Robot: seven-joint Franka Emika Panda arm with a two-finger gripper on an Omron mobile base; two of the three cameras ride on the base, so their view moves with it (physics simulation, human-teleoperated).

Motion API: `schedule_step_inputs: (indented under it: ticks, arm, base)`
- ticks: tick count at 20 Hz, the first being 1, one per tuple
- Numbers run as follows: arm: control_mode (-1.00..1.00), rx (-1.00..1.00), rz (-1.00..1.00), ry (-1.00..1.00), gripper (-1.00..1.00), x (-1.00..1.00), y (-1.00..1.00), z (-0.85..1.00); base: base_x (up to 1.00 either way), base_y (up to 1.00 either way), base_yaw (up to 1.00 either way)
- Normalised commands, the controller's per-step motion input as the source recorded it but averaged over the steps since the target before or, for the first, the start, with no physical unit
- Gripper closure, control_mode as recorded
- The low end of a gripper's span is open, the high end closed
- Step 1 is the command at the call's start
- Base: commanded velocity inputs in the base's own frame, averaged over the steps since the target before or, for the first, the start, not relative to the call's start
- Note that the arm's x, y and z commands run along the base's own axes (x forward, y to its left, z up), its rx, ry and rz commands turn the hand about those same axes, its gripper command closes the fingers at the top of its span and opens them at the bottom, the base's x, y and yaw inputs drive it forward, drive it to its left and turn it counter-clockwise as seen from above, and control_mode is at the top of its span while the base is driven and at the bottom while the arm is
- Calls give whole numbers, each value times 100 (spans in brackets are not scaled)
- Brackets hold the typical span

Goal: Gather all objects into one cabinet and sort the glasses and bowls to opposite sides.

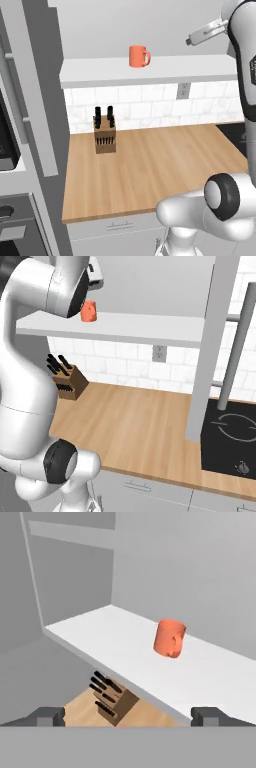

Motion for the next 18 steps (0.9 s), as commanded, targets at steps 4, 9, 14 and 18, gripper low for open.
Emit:
schedule_step_inputs:
  ticks: [4, 9, 14, 18]
  arm:
    - [-100, 0, 0, 0, -100, 1, 0, -3]
    - [-100, 1, 1, 0, -100, 14, 10, -25]
    - [-100, 3, 0, 1, -100, 59, 21, -51]
    - [-100, 7, 0, 1, -100, 86, 0, -25]
  base:
    - [0, 0, 0]
    - [0, 0, 0]
    - [0, 0, 0]
    - [0, 0, 0]
